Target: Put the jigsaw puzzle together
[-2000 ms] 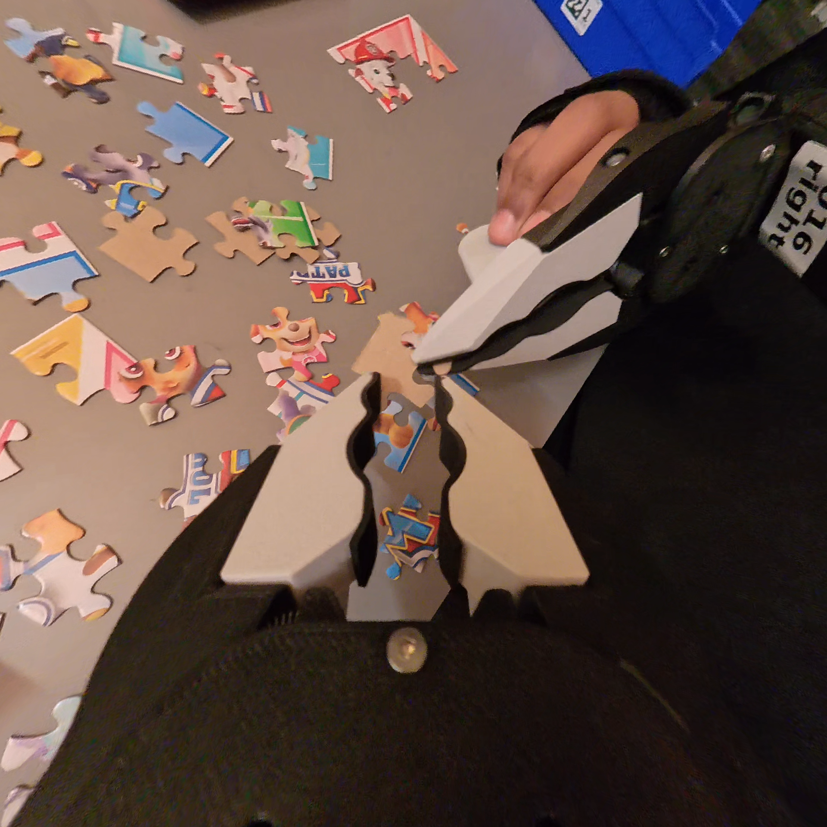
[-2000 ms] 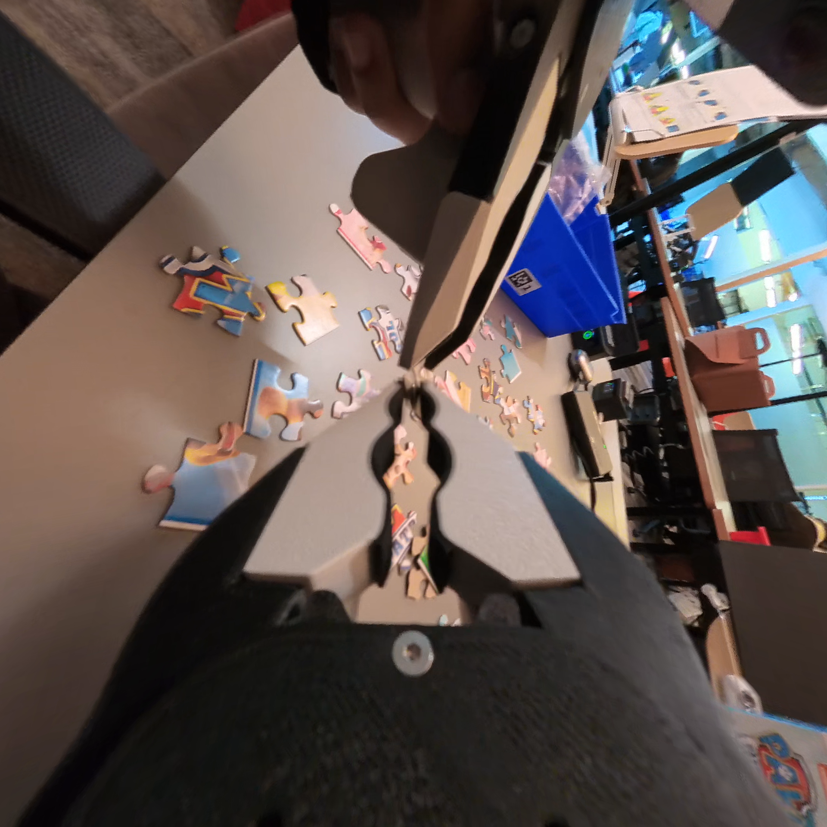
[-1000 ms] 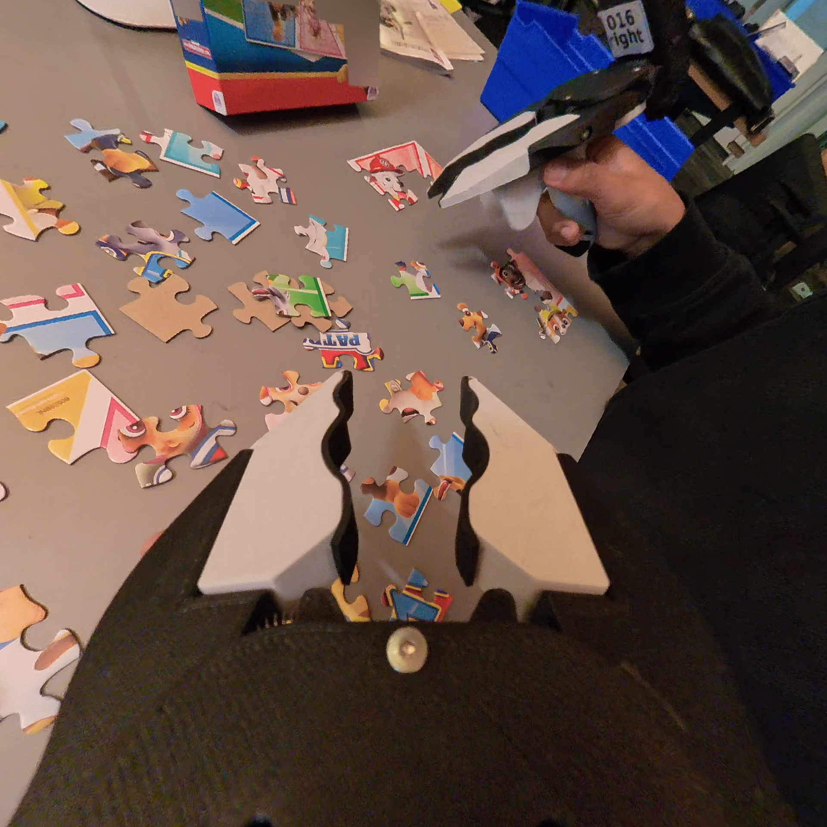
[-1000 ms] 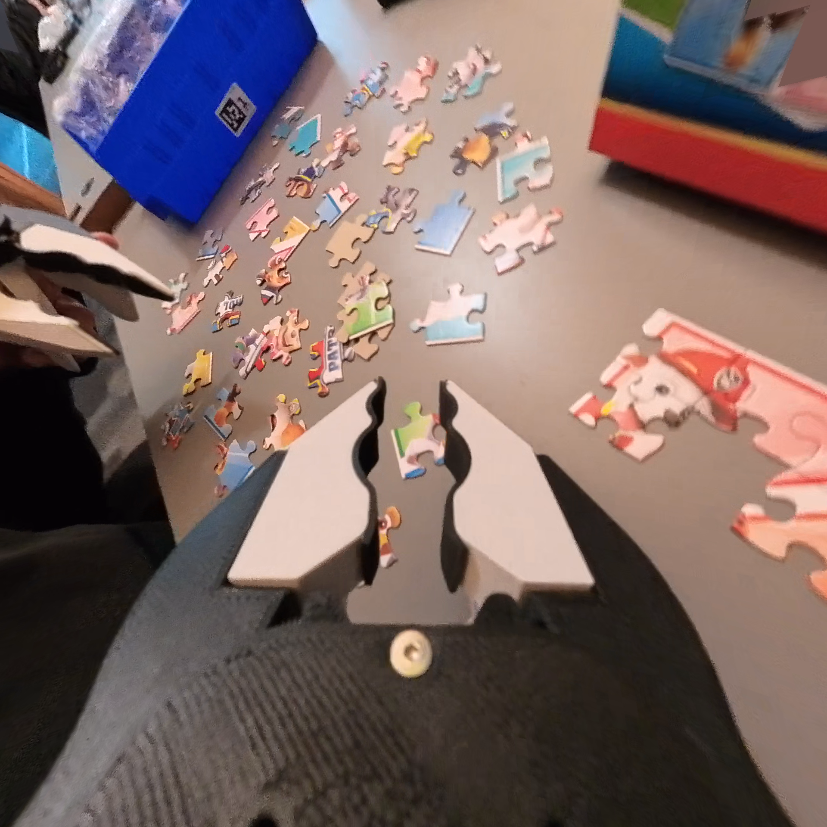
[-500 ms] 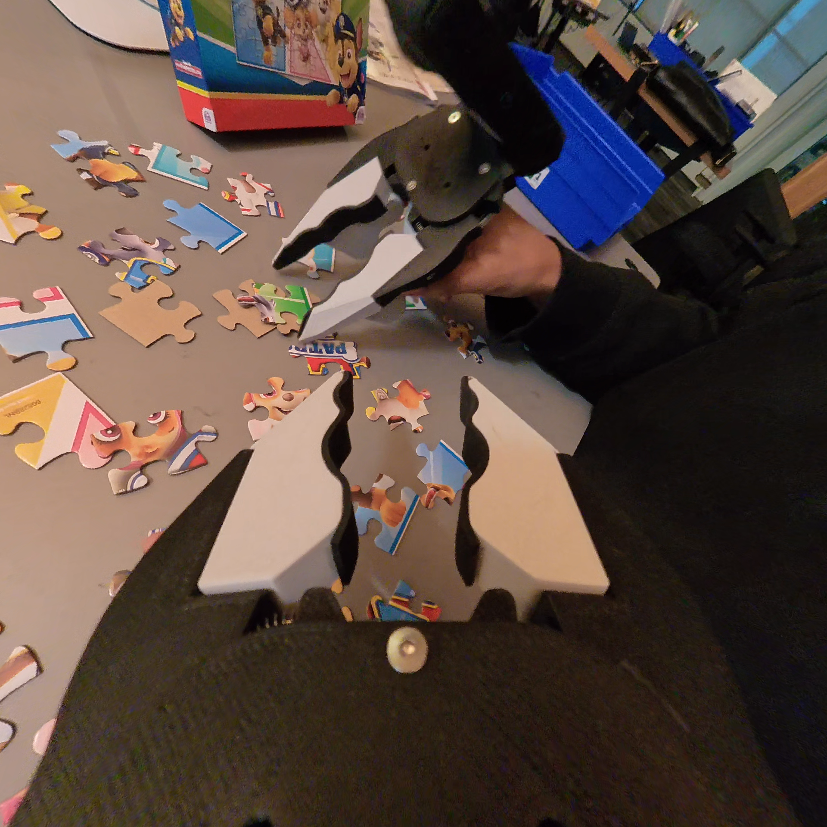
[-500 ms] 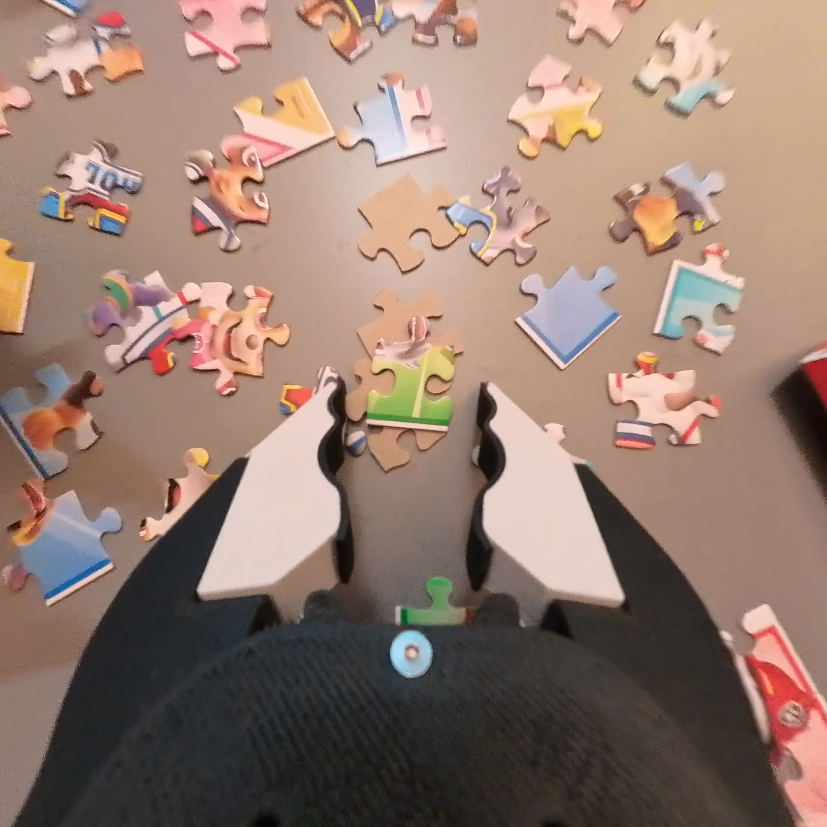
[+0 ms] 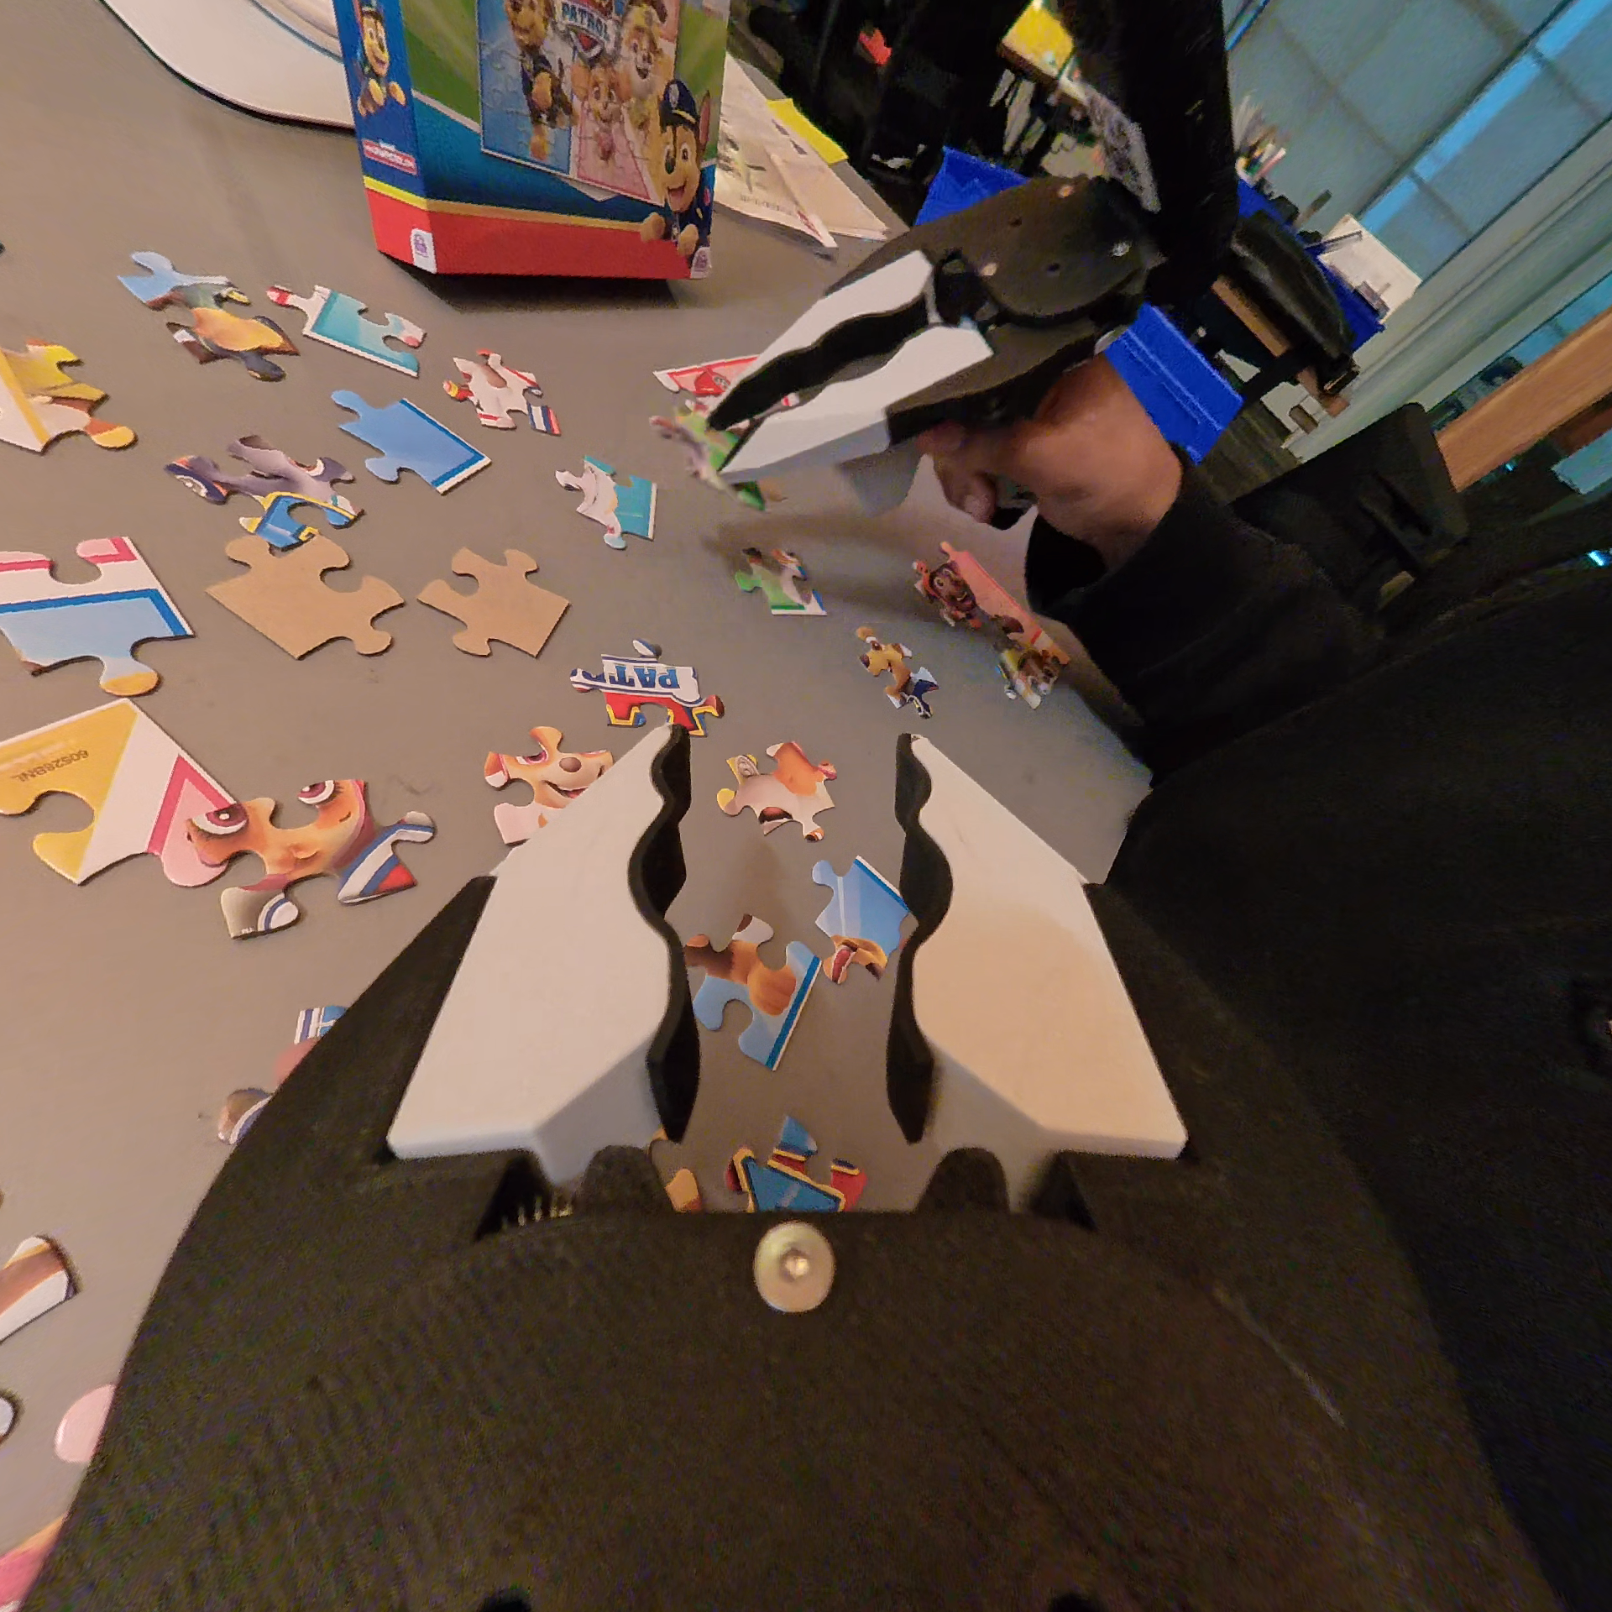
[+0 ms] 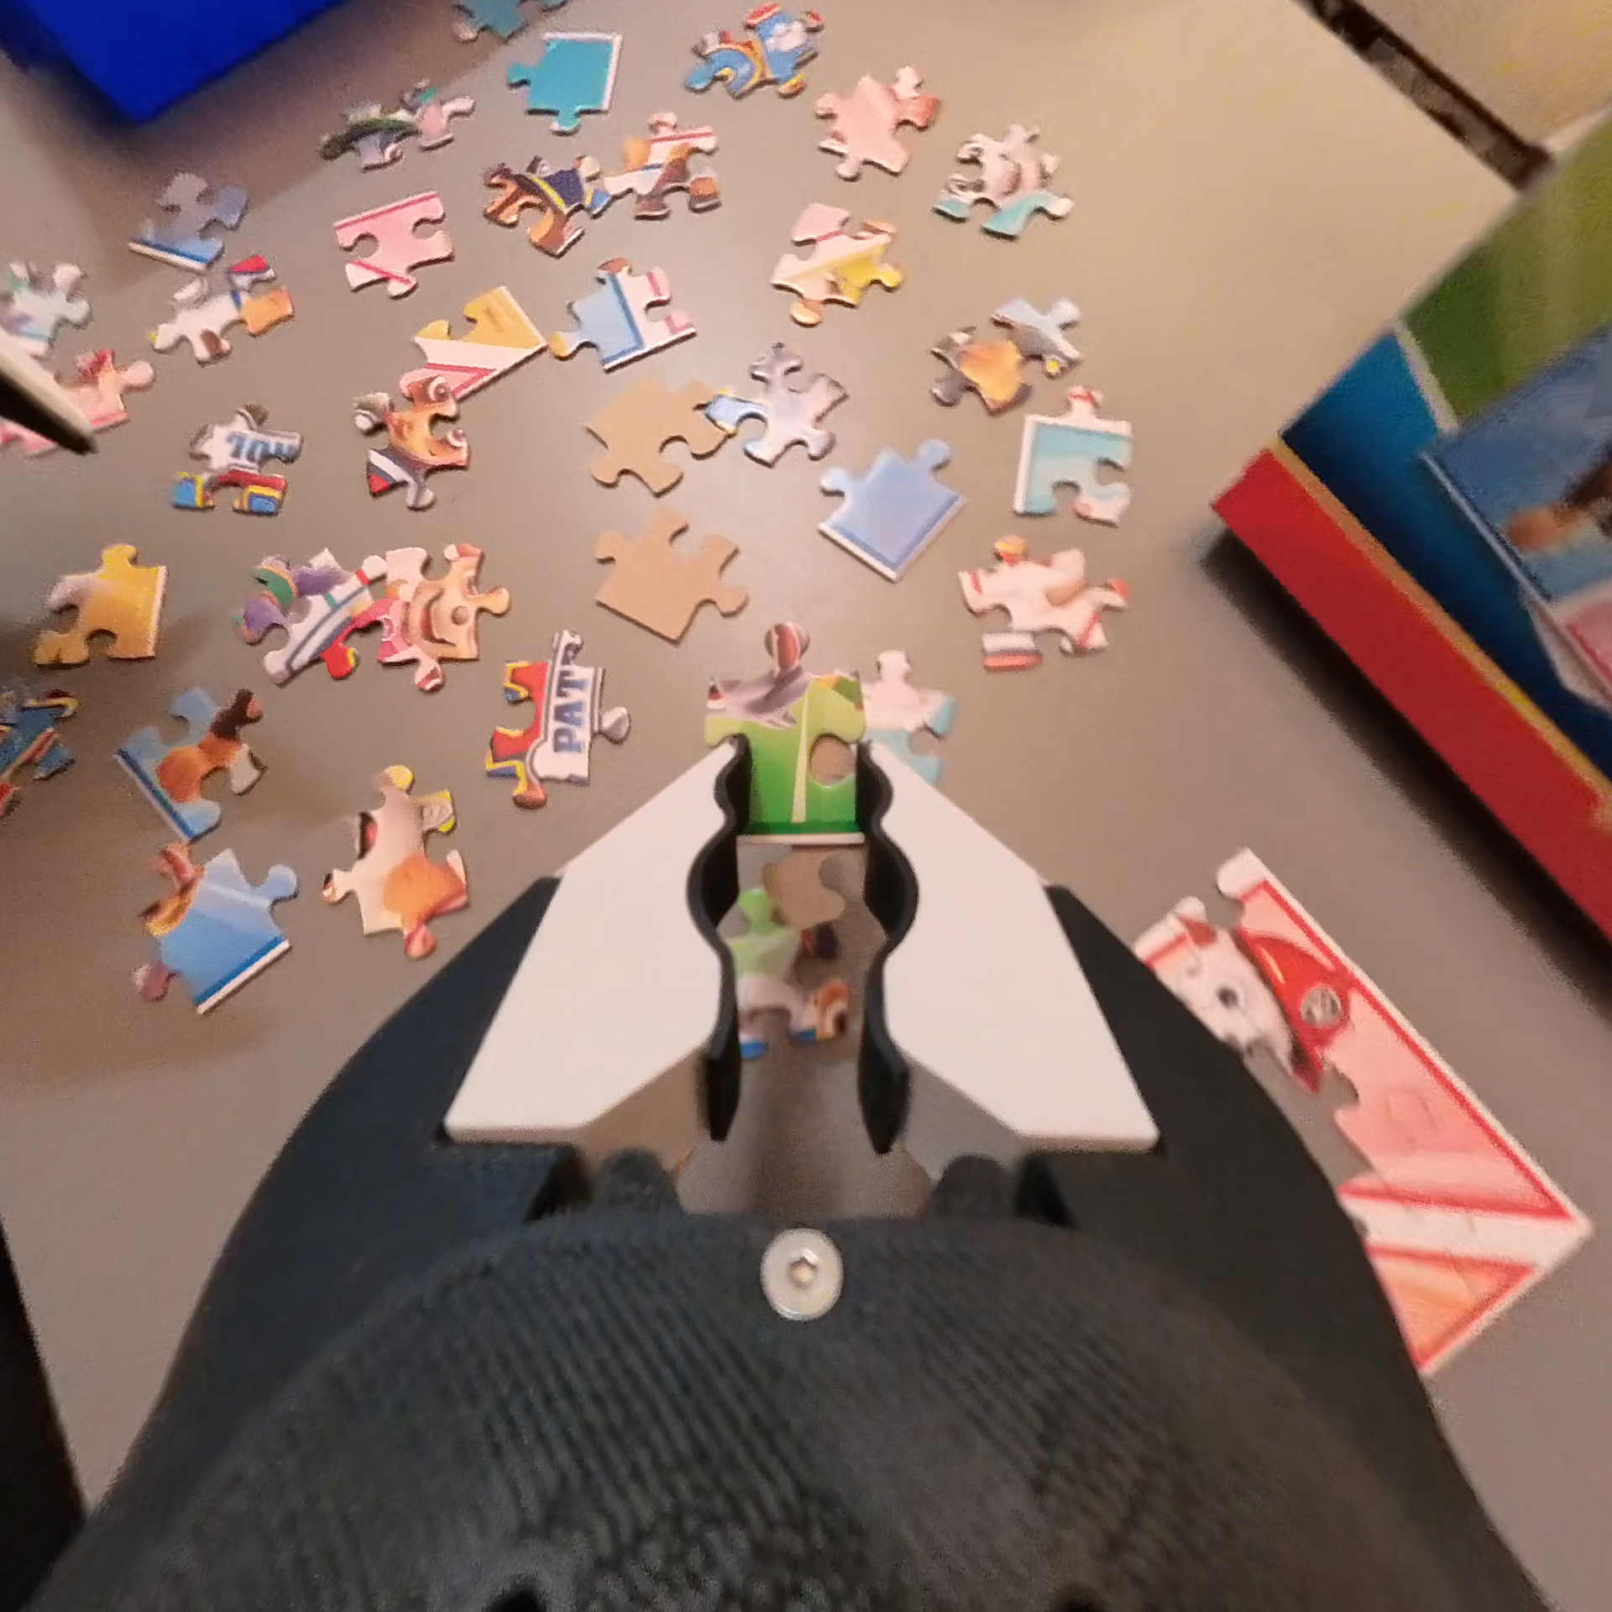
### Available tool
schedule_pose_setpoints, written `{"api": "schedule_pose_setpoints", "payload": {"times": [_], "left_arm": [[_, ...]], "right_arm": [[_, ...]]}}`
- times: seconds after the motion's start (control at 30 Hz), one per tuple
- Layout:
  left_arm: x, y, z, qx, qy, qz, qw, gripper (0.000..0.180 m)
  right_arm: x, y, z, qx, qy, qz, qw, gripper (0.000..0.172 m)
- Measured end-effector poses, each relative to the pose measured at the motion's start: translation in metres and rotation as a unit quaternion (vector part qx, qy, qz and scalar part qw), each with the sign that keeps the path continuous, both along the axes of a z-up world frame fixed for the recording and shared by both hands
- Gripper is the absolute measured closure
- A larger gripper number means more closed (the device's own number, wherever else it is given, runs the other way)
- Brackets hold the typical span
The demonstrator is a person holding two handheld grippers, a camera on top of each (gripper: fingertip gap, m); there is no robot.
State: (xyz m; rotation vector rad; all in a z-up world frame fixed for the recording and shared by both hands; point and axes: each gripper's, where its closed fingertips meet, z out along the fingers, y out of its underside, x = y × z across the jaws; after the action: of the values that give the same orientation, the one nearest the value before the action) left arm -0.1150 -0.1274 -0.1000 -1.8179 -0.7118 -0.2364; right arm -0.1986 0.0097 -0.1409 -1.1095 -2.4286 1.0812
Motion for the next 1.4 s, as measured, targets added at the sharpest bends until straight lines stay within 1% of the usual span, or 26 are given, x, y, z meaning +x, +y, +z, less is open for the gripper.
{"api": "schedule_pose_setpoints", "payload": {"times": [0.03,0.1,0.2,0.3,0.4,0.5,0.63,0.73,0.83,0.87,0.93,1.03,1.1,1.13,1.23,1.3,1.4], "left_arm": [[0.0,0.001,0.0,0.002,0.0,-0.001,1.0,0.136],[-0.001,0.003,0.0,0.011,-0.003,-0.004,1.0,0.136],[-0.002,0.012,0.004,0.032,-0.013,-0.013,0.999,0.137],[0.001,0.02,0.01,0.04,-0.01,-0.022,0.999,0.137],[0.005,0.023,0.012,0.033,0.0,-0.022,0.999,0.137],[0.007,0.023,0.009,0.037,-0.008,-0.022,0.999,0.137],[0.005,0.022,0.01,0.048,-0.017,-0.015,0.999,0.137],[0.004,0.02,0.01,0.051,-0.017,-0.013,0.998,0.137],[0.003,0.022,0.009,0.054,-0.022,-0.015,0.998,0.137],[0.003,0.022,0.009,0.054,-0.022,-0.015,0.998,0.137],[0.004,0.023,0.008,0.05,-0.019,-0.016,0.998,0.137],[0.004,0.023,0.007,0.048,-0.019,-0.017,0.999,0.137],[0.004,0.024,0.007,0.052,-0.022,-0.018,0.998,0.137],[0.004,0.025,0.007,0.054,-0.023,-0.02,0.998,0.137],[0.006,0.027,0.008,0.054,-0.021,-0.023,0.998,0.137],[0.008,0.027,0.009,0.051,-0.017,-0.023,0.998,0.137],[0.009,0.023,0.008,0.05,-0.016,-0.018,0.998,0.137]], "right_arm": [[0.003,0.005,0.003,-0.019,-0.006,-0.007,1.0,0.15],[0.008,0.003,0.007,-0.062,-0.02,-0.006,0.998,0.15],[0.013,-0.026,0.009,-0.091,-0.022,0.027,0.995,0.15],[0.012,-0.054,0.01,-0.09,-0.009,0.058,0.994,0.15],[-0.003,-0.056,0.017,-0.099,0.017,0.051,0.994,0.15],[-0.017,-0.052,0.018,-0.113,0.007,0.04,0.993,0.149],[-0.02,-0.048,0.02,-0.115,0.008,0.04,0.992,0.149],[-0.018,-0.046,0.021,-0.129,-0.002,0.04,0.991,0.143],[-0.02,-0.038,0.018,-0.103,0.007,0.032,0.994,0.156],[-0.02,-0.036,0.017,-0.094,0.011,0.03,0.995,0.156],[-0.019,-0.032,0.014,-0.081,0.013,0.029,0.996,0.151],[-0.015,-0.035,0.001,-0.051,0.008,0.047,0.998,0.137],[-0.014,-0.04,-0.012,-0.007,0.003,0.071,0.997,0.126],[-0.015,-0.043,-0.019,0.018,0.001,0.082,0.996,0.125],[-0.02,-0.048,-0.037,0.065,-0.017,0.099,0.993,0.125],[-0.026,-0.052,-0.04,0.066,-0.017,0.102,0.992,0.126],[-0.032,-0.056,-0.041,0.062,-0.019,0.104,0.993,0.136]]}}
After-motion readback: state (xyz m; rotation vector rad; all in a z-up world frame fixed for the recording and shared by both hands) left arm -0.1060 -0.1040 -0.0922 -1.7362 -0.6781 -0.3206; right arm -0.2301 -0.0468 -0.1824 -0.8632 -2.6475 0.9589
